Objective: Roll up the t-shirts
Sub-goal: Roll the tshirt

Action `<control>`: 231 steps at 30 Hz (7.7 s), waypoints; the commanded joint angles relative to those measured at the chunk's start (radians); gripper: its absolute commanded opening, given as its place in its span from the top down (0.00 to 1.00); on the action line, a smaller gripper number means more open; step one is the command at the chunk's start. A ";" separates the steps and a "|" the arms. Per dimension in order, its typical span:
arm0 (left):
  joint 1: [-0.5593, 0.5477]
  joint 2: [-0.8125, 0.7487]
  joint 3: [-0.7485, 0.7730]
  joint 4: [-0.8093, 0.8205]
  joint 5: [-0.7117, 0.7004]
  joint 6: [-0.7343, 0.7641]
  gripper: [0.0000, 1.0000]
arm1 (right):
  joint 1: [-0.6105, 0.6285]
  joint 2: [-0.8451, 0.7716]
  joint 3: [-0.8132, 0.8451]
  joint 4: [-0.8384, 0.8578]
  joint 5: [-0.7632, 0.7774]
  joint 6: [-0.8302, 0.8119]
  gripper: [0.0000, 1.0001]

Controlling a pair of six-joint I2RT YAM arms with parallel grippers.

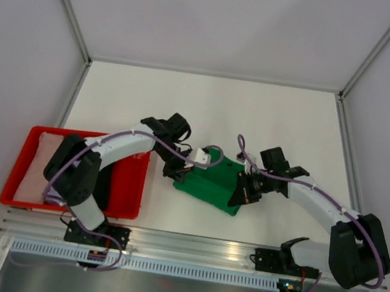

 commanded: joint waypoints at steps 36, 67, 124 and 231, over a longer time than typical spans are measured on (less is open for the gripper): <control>0.008 0.563 0.639 0.079 -0.170 -0.770 0.34 | -0.006 0.020 -0.081 -0.040 0.175 0.227 0.93; 0.155 0.517 0.504 0.154 -0.259 -0.804 0.98 | -0.006 0.172 0.054 0.002 0.112 0.152 0.96; 0.183 0.190 0.242 0.000 -0.095 -0.623 0.34 | 0.016 0.410 0.265 -0.135 0.040 -0.088 1.00; -0.038 0.125 0.086 -0.108 0.067 -0.226 0.98 | 0.057 0.143 0.189 -0.179 0.145 0.060 1.00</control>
